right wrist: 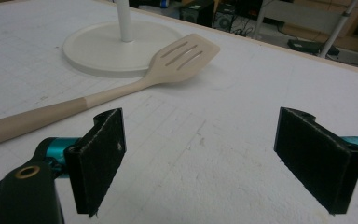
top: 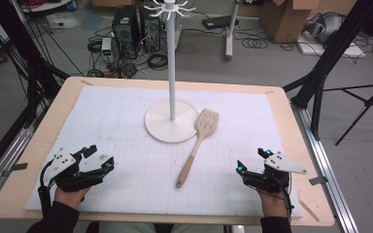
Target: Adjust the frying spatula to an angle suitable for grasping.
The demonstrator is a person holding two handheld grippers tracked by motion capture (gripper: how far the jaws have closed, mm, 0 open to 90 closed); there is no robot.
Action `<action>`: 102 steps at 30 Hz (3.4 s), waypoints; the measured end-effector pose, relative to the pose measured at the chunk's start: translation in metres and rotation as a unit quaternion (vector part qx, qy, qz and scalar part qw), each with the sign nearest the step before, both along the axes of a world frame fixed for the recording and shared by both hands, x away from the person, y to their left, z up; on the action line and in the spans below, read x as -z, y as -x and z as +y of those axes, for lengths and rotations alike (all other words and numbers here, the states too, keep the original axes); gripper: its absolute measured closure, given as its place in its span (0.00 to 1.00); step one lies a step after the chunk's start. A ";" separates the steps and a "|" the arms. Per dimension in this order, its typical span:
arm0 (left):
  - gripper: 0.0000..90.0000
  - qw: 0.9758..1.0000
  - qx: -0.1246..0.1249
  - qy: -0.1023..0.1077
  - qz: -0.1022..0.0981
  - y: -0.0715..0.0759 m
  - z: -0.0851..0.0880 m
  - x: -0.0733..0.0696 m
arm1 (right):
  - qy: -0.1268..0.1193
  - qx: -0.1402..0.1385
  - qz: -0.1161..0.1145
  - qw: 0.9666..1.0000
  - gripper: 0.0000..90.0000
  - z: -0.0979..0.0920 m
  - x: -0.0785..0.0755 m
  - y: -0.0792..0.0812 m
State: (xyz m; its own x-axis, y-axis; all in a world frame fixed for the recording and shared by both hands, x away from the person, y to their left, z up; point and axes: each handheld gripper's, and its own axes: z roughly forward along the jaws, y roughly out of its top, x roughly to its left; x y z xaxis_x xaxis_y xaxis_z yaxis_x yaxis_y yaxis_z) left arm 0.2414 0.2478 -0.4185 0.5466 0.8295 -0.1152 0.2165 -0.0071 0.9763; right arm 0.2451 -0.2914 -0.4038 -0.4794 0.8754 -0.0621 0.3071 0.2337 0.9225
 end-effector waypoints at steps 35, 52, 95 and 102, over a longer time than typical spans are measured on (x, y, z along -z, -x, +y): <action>0.36 0.978 0.163 -0.051 0.119 -0.063 -0.173 -0.012 | -0.019 0.018 0.008 1.000 0.17 -0.007 0.000 0.001; 0.39 0.959 0.156 -0.159 0.175 -0.071 -0.225 0.021 | -0.018 0.016 0.011 1.000 0.17 -0.007 0.001 -0.001; 0.77 0.896 0.319 -0.242 0.193 -0.072 -0.171 0.010 | -0.018 0.014 0.020 1.000 0.18 -0.005 0.001 0.000; 0.77 0.887 0.343 -0.243 0.190 -0.074 -0.151 0.007 | -0.016 0.014 0.022 1.000 0.18 -0.005 0.001 0.000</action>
